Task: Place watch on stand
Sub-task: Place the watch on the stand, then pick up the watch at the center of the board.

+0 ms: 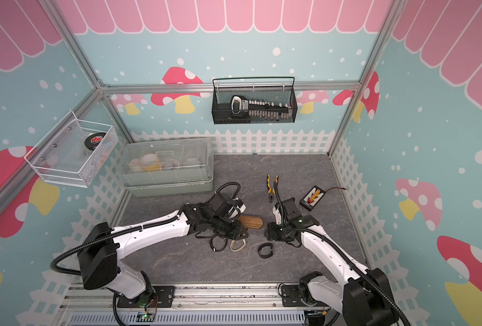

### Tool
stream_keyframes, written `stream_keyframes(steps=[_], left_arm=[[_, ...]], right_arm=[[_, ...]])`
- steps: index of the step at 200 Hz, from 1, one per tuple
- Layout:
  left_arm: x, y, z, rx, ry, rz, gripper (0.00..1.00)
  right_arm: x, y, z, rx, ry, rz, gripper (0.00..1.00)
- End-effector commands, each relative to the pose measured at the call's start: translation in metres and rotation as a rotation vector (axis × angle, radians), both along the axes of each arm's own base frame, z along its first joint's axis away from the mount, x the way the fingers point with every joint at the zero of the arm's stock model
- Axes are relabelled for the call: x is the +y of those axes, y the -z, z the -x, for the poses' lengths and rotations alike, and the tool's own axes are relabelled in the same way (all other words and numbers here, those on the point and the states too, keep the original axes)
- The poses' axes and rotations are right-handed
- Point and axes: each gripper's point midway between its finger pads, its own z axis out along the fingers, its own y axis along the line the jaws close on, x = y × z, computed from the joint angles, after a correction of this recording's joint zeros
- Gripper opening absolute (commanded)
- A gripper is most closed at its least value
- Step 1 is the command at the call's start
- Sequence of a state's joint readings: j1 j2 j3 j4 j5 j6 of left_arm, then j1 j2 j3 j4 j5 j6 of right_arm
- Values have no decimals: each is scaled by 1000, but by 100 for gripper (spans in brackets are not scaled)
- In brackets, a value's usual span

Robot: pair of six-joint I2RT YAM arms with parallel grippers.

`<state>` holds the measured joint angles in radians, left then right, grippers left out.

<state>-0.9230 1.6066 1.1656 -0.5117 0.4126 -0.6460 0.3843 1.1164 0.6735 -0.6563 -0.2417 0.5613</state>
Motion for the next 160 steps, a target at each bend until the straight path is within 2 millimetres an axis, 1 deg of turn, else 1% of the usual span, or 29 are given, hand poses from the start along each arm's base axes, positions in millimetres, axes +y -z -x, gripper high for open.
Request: stream_keyframes(steps=[1,49,89,111,160], left_arm=[[-9,-6,-3,-25,15,4,31],[-8,-12,-9,-61,10,-5,30],[-3,-15,-13,-83,4,-11,29],[7,-16,-20,-97,-25,-18,29],[34,-25,-35,-112,-91,-1,29]], right_arm=[[-8,9,14,39,-8,37,57],[-7,18,30,94,2,10,57],[-4,27,36,122,21,-22,50],[1,30,36,127,32,-42,45],[4,38,37,155,18,1,39]])
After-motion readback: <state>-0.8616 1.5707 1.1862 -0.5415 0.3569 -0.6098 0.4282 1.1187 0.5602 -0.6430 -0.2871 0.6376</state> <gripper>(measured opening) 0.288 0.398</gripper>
